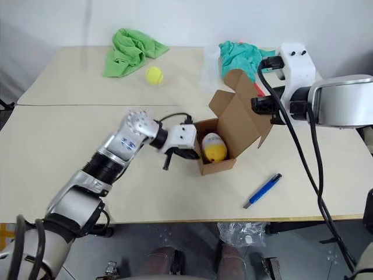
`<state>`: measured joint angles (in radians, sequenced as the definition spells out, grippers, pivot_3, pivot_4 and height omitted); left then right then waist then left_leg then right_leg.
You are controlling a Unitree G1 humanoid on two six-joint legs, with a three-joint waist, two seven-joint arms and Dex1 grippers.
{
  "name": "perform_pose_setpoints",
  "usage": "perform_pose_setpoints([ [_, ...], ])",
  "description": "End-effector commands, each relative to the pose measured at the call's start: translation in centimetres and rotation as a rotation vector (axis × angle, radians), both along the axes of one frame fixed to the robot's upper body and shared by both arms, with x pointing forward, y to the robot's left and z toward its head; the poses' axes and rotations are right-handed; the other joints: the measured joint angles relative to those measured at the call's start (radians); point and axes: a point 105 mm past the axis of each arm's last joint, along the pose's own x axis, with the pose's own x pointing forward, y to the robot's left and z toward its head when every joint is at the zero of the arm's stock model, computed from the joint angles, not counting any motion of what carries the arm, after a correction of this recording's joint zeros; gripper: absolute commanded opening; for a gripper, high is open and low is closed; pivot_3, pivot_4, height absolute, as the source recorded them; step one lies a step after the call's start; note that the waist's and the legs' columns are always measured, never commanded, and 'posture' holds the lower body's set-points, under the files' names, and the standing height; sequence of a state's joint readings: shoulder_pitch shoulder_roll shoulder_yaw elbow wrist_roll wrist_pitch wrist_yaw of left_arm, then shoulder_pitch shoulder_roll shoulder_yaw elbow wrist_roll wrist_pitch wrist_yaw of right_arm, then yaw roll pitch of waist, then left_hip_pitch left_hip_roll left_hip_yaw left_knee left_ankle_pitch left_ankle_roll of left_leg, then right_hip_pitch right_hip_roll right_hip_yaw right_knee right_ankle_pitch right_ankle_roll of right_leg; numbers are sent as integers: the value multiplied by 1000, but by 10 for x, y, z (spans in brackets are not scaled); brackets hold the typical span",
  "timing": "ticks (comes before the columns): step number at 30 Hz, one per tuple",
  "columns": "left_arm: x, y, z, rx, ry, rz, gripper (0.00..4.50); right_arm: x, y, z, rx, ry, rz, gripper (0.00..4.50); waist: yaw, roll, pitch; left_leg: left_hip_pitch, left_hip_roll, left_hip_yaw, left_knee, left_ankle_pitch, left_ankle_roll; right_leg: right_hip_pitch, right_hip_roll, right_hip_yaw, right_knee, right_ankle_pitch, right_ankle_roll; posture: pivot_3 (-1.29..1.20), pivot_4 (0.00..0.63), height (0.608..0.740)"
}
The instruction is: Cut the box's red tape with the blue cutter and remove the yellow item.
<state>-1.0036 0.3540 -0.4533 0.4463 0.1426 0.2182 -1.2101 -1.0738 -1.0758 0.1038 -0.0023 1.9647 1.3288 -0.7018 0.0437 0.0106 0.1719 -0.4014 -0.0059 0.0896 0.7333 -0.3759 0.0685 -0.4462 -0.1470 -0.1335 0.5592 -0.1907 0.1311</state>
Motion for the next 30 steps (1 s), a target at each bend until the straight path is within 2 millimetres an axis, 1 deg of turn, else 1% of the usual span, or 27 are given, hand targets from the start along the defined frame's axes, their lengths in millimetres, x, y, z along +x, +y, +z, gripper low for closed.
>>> perform_pose_setpoints([
  [1,3,-12,10,-33,-60,-9,0,-2,-8,-12,46,30,-16,18,2,0,0,0,0,0,0,0,0,0,0,0,0,0,0,0,150,740],
  [5,6,-17,10,-47,-71,-7,0,-4,-14,-32,67,79,-33,18,3,0,0,1,0,4,0,0,0,1,0,-1,0,0,0,0,150,740],
  [10,9,-22,8,-54,-73,-7,0,-10,-17,-65,88,179,-26,18,6,0,0,3,0,3,0,0,0,2,0,0,0,1,1,0,150,740],
  [14,11,-25,7,-59,-73,-7,0,-14,-18,-81,100,232,-21,18,5,0,0,4,0,4,0,1,1,2,-1,1,0,1,1,0,150,740],
  [18,11,-27,6,-63,-71,-12,0,-15,-19,-90,83,256,-32,18,1,0,0,4,0,4,-1,0,1,1,-1,0,0,2,1,0,150,740],
  [24,12,-27,7,-66,-73,-14,0,-17,-15,-94,24,253,-23,18,-1,0,0,4,0,4,-1,0,1,1,-1,0,0,2,1,0,150,740],
  [28,12,-20,12,-52,-73,-14,0,-18,-21,-98,-78,227,-28,18,-3,0,0,4,0,4,-1,0,1,1,-2,1,0,2,1,0,150,740],
  [30,12,-15,13,-36,-70,-15,0,-18,-23,-102,-98,223,-27,18,-6,0,0,4,1,4,-1,0,1,1,-2,0,0,2,1,0,150,740],
])
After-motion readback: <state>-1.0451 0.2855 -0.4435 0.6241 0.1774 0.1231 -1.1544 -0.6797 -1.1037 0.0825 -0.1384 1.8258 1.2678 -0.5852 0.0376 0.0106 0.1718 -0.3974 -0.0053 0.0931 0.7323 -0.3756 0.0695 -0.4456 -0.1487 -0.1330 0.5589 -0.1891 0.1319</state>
